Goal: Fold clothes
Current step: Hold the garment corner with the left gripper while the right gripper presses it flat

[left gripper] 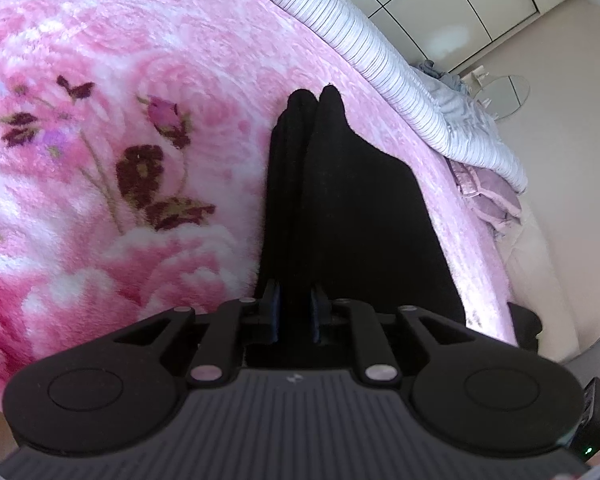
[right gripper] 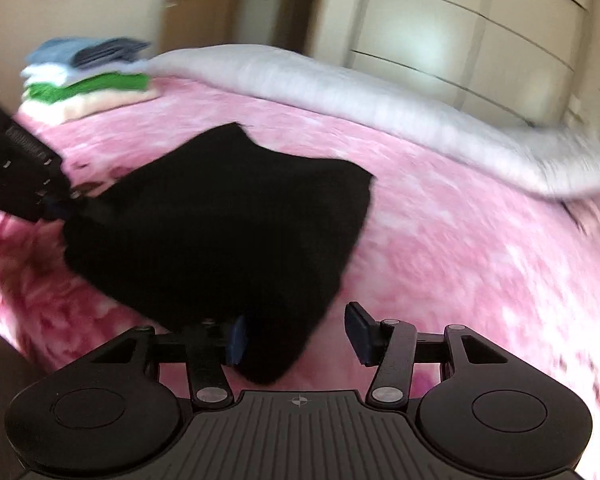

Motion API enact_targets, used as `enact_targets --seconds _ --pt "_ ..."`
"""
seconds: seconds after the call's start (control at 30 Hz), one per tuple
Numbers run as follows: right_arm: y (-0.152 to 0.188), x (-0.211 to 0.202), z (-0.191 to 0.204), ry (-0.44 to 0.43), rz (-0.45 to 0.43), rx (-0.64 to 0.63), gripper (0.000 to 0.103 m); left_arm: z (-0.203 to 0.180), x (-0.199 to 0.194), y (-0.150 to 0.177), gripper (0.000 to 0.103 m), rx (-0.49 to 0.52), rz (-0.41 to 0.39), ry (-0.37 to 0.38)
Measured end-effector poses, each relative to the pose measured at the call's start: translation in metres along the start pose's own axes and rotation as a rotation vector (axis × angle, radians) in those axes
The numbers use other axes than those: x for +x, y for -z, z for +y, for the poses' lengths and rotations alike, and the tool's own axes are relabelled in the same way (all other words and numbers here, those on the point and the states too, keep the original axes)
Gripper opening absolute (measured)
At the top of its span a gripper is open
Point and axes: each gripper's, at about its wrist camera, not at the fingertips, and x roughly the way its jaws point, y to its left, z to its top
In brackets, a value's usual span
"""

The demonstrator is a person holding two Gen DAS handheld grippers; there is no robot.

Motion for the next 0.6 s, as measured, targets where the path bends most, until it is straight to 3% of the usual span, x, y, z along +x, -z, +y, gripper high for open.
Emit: enact_targets --seconds 0.17,0.3,0.4,0.53,0.6 --pt "0.017 0.001 -0.018 0.045 0.04 0.046 0.048 0.004 0.003 0.002 0.014 0.008 0.002 0.009" --pt "0.012 0.003 -0.024 -0.017 0.067 0.04 0.048 0.003 0.002 0.004 0.014 0.016 -0.009 -0.003" --pt "0.002 -0.014 -0.037 -0.095 0.146 0.034 0.048 -0.001 0.002 0.003 0.014 0.031 -0.009 -0.012" --pt "-0.021 -0.043 -0.063 -0.138 -0.007 0.138 0.047 -0.002 0.002 0.004 0.014 0.035 -0.013 -0.019" --pt "-0.032 -0.039 -0.063 -0.173 -0.067 0.178 0.046 -0.003 0.001 0.004 0.014 0.036 -0.016 -0.024"
